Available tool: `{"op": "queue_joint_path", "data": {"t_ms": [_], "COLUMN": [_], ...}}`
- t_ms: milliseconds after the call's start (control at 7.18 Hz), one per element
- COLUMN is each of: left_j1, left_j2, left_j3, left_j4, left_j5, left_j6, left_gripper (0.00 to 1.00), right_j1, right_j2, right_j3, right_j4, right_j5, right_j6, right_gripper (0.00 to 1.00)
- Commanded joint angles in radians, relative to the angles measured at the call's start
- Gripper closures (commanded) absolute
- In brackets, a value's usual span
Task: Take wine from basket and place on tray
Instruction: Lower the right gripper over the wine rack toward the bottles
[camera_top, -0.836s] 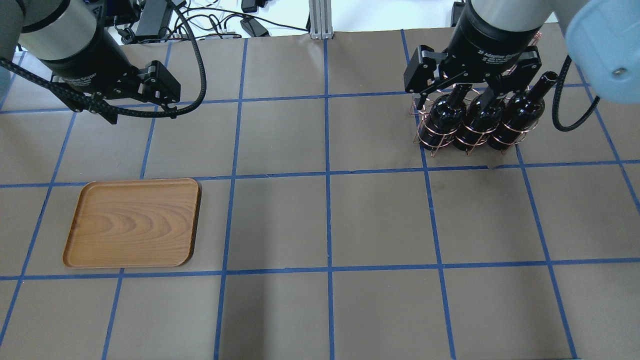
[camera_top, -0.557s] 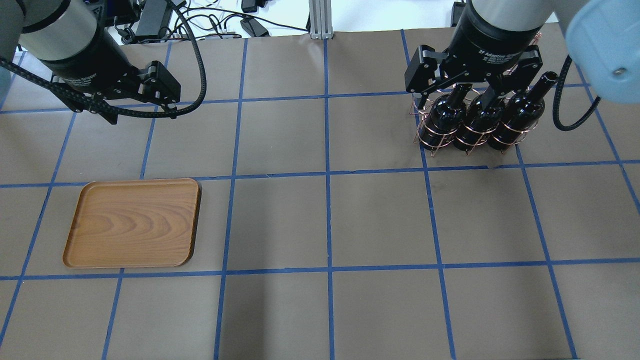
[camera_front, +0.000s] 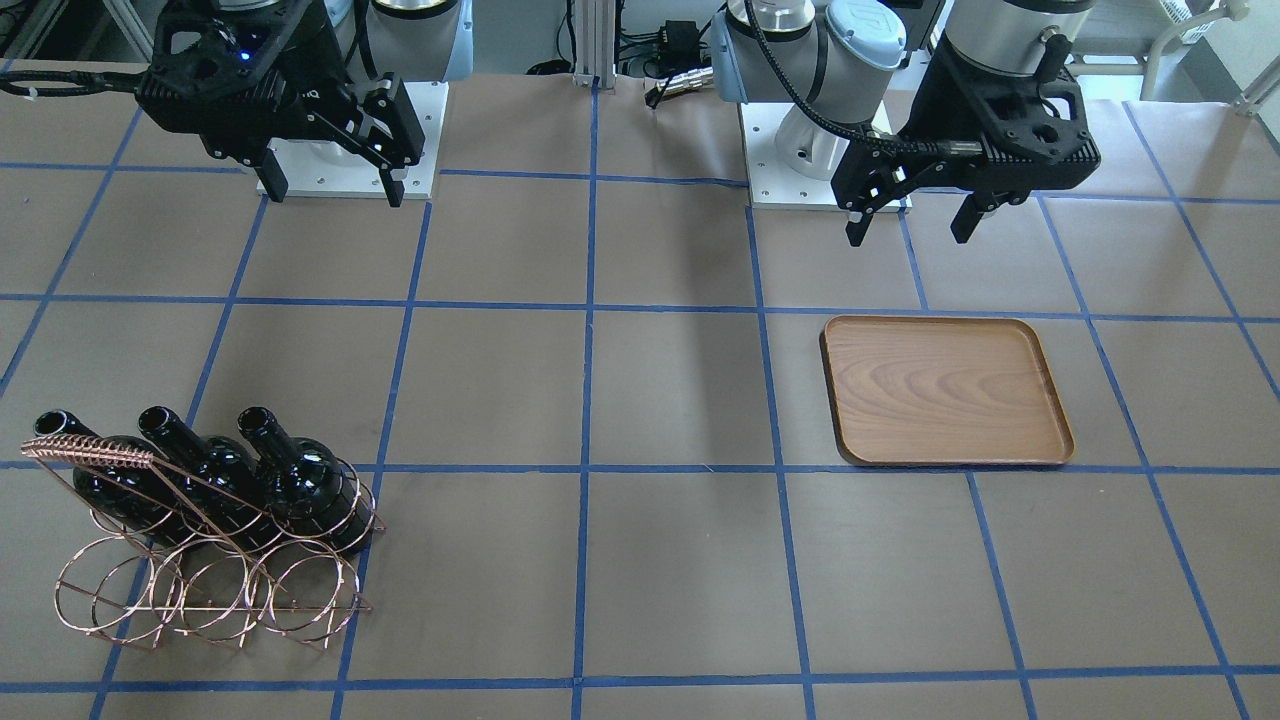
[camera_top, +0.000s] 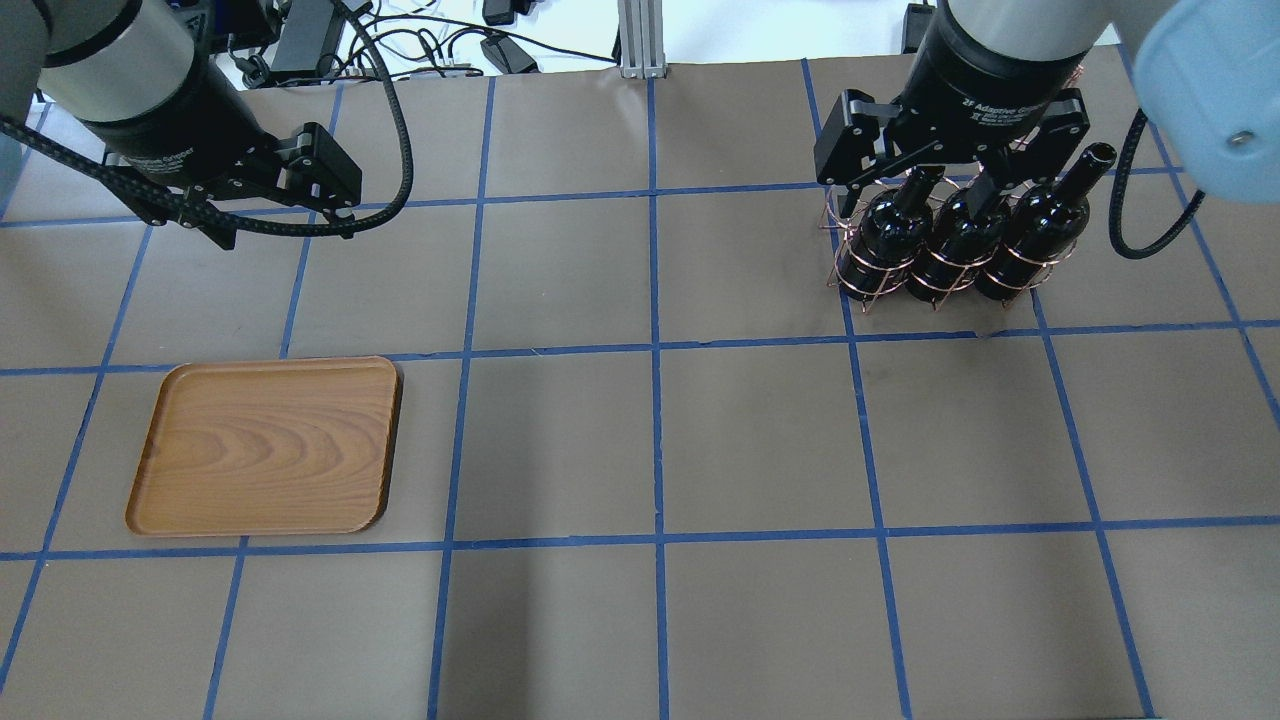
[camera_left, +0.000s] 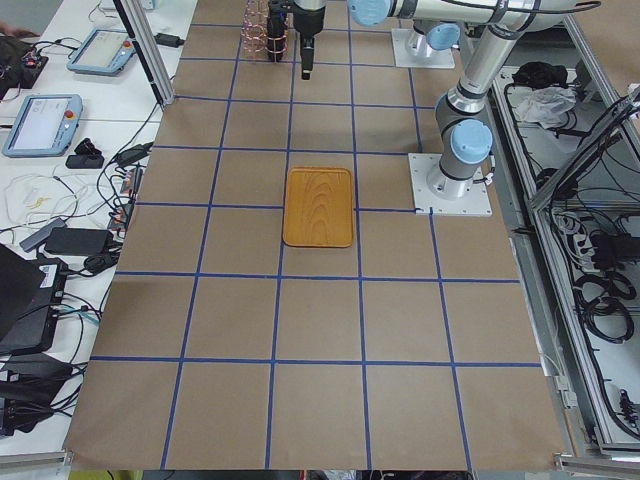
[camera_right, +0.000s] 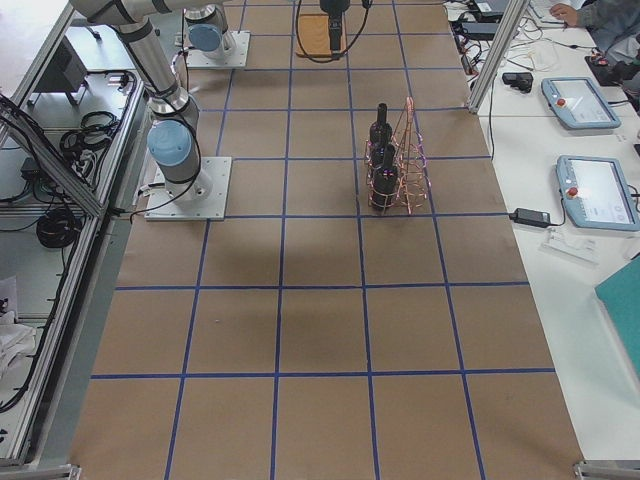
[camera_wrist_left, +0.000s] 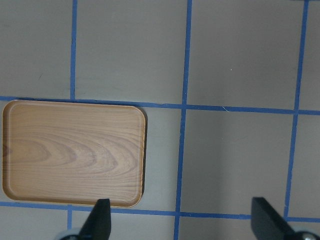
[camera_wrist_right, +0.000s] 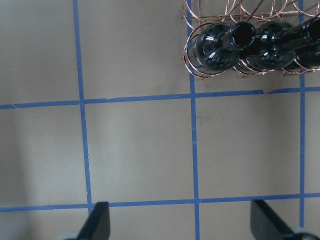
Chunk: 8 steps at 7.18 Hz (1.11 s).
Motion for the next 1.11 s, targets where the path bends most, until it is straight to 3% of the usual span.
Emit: {"op": "queue_joint_path", "data": {"t_ms": [0, 279, 697, 975], "left_j1": [0.0, 0.0, 0.001, 0.001], "left_j2": [0.0, 0.0, 0.0, 0.0], "left_j3": [0.0, 0.0, 0.0, 0.0], "left_j4": [-0.001, -0.001, 0.001, -0.001], "left_j5": [0.002, 0.0, 0.0, 0.0], "left_j6": [0.0, 0.0, 0.0, 0.002], "left_gripper": [0.0, 0.0, 0.0, 0.0], "right_j1": [-0.053, -0.187, -0.281, -0.282], "right_j2": [0.033, 0.112, 0.232, 0.283], "right_j3": [-0.019, -0.08, -0.099, -0.093], "right_j4": [-0.003, 0.009, -0.064, -0.096], "right_j5": [0.0, 0.002, 0.0, 0.0], "right_j6": [-0.005, -0.093, -0.301, -0.3], "right_gripper": [0.0, 0.0, 0.0, 0.0]}}
